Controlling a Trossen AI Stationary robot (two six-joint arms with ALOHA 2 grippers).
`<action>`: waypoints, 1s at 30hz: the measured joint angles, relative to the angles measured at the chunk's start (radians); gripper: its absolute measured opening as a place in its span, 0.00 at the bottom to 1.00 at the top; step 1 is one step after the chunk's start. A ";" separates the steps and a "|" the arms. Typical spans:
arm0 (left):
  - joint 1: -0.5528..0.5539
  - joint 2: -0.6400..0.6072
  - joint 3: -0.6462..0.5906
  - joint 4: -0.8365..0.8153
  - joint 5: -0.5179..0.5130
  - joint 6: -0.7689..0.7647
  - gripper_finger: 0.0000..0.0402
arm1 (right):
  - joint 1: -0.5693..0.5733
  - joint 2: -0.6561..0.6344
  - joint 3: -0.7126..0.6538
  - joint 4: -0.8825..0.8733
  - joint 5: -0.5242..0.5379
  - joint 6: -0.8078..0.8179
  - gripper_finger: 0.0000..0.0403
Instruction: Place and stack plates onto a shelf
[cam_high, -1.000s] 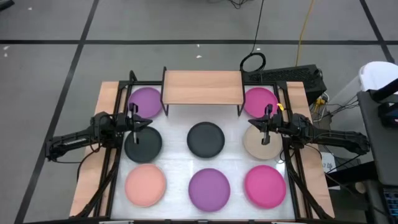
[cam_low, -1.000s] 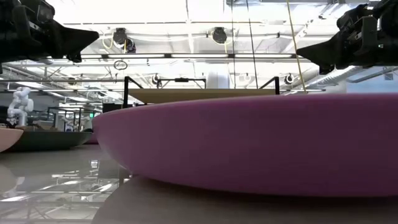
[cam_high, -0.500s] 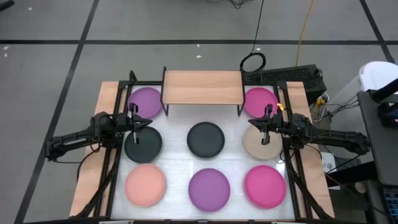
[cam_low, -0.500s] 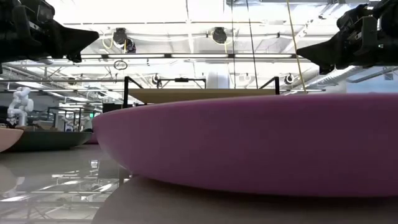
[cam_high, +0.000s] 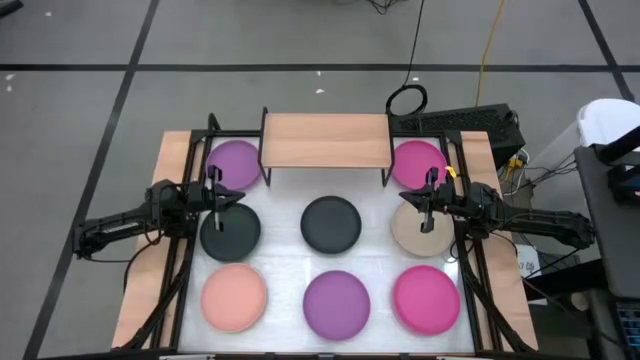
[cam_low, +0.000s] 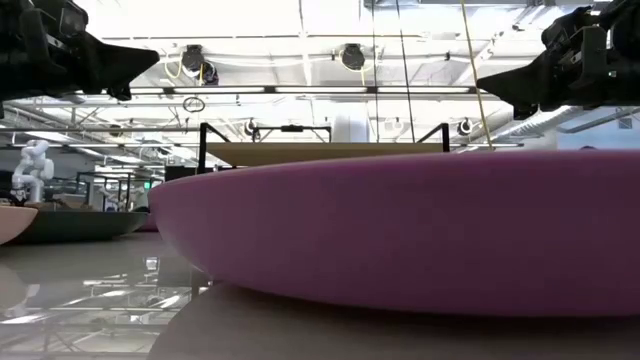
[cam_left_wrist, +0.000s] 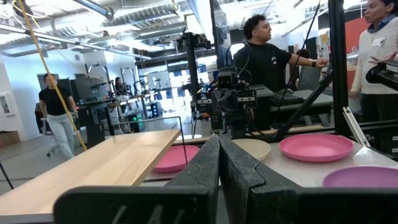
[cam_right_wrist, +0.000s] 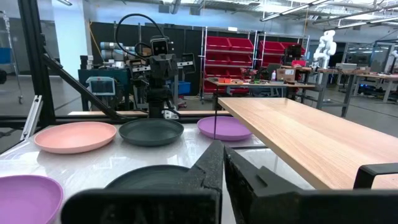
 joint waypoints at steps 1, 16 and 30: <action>0.000 0.000 0.000 0.000 0.000 0.000 0.04 | 0.000 0.000 0.000 0.000 0.000 0.000 0.00; 0.000 0.000 0.000 0.000 0.000 0.000 0.04 | 0.000 0.000 0.000 0.002 0.000 0.000 0.00; 0.000 0.000 0.000 0.001 0.000 0.000 0.04 | 0.001 0.003 0.018 0.394 -0.037 0.162 0.00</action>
